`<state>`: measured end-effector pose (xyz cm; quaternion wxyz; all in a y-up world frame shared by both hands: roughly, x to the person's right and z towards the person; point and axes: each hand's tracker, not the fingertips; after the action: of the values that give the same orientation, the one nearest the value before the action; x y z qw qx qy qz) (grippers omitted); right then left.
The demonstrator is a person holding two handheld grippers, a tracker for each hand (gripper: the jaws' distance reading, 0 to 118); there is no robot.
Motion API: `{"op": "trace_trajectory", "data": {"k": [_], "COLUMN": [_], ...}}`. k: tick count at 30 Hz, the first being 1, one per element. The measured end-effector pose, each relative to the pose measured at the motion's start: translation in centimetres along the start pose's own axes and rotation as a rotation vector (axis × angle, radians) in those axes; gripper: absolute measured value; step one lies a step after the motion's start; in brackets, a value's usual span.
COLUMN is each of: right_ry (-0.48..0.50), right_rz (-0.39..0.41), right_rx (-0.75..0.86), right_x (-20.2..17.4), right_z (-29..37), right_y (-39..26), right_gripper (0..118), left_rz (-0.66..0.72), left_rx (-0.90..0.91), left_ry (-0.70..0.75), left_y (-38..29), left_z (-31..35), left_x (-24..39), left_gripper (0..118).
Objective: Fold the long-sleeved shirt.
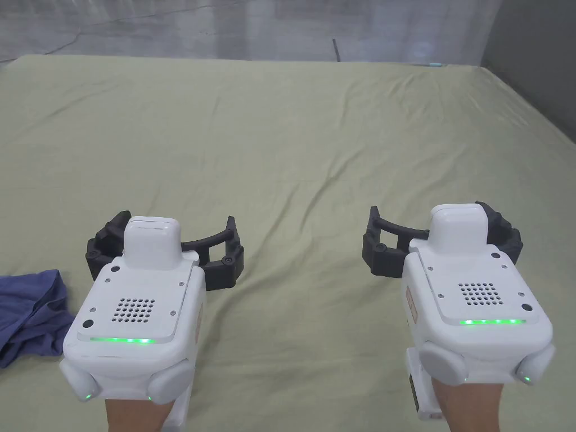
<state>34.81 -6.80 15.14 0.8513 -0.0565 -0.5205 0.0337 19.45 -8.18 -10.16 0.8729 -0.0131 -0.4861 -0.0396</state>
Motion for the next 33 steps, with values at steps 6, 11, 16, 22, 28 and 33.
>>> {"op": "trace_trajectory", "data": {"k": [6,11,16,22,28,33], "right_ry": [0.008,0.013,0.017,0.018,0.014,0.011], "right_rz": [-0.011,-0.01,-0.004,0.01,0.008,0.011], "right_rx": [-0.016,-0.018,-0.014,-0.016,-0.007,-0.006], "right_x": [0.04,-0.13,-0.44,-0.63,-0.65,-0.59], "right_z": [-0.03,0.01,-0.01,-0.09,-0.04,-0.15], "right_y": [0.0,-0.07,0.0,0.04,0.22,0.38], "right_gripper": [118,118,118,118,118,118], "left_rz": [-0.004,-0.013,-0.007,-0.007,-0.02,-0.021], "left_rx": [-0.001,-0.003,0.006,0.004,0.003,0.003], "left_ry": [0.001,0.004,0.005,0.0,-0.003,-0.006], "left_y": [0.01,0.04,0.11,0.21,0.31,0.4], "left_z": [-0.05,-0.13,-0.01,0.03,-0.04,-0.09], "left_x": [0.0,-0.16,-0.45,-0.49,-0.22,-0.2], "left_gripper": [118,118,118,118,118,118]}}
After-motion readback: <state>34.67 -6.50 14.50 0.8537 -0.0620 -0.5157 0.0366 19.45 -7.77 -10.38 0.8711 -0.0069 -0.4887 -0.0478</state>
